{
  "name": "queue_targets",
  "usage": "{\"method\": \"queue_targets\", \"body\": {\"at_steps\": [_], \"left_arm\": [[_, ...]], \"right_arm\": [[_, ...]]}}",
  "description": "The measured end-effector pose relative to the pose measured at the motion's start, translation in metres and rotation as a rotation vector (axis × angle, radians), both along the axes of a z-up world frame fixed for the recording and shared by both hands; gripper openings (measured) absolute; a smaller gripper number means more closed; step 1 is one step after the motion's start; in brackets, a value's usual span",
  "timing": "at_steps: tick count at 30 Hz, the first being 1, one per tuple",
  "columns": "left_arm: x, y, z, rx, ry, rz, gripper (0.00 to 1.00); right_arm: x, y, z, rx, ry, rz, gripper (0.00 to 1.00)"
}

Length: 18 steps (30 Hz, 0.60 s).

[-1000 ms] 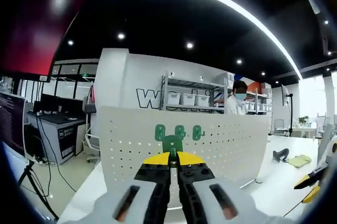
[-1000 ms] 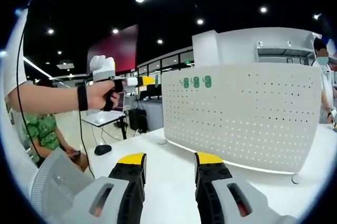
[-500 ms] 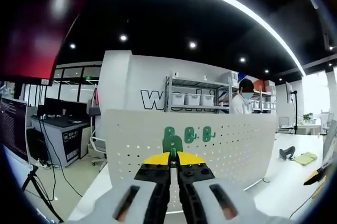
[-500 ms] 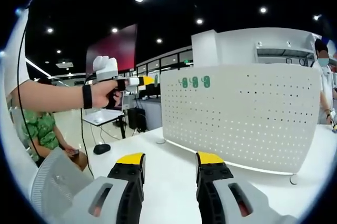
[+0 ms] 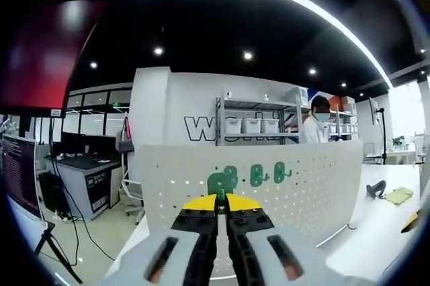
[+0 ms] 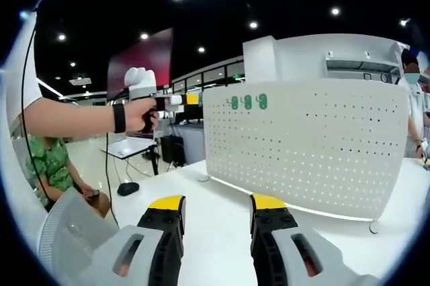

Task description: Insert the hook assembly into the mounting plate slot until the hook locks in place.

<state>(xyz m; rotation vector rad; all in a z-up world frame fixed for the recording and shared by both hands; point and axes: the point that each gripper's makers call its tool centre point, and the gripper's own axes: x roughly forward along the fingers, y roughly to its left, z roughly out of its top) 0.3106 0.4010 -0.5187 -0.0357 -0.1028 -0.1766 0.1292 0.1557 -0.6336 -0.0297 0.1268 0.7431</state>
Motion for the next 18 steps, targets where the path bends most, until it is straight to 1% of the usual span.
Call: {"method": "queue_targets", "body": {"at_steps": [4,9,11,14,17,18], "left_arm": [[0.007,0.003,-0.002,0.001,0.001,0.009,0.03],[0.018,0.003,-0.004,0.019,0.004,0.021,0.03],[0.022,0.004,-0.005,0.025,0.009,0.038,0.03],[0.027,0.004,-0.006,0.026,0.012,0.036,0.03],[0.03,0.007,-0.005,0.025,0.011,0.052,0.03],[0.032,0.005,-0.003,0.028,0.001,0.047,0.03]], "right_arm": [[-0.002,-0.001,-0.001,-0.002,0.004,-0.014,0.39],[-0.002,-0.003,-0.003,-0.012,0.013,-0.026,0.39],[-0.002,-0.004,-0.002,-0.01,0.012,-0.034,0.38],[-0.003,-0.005,0.0,-0.017,0.011,-0.044,0.38],[-0.004,-0.005,0.0,-0.032,0.01,-0.048,0.38],[-0.005,-0.005,0.0,-0.039,0.011,-0.048,0.38]]}}
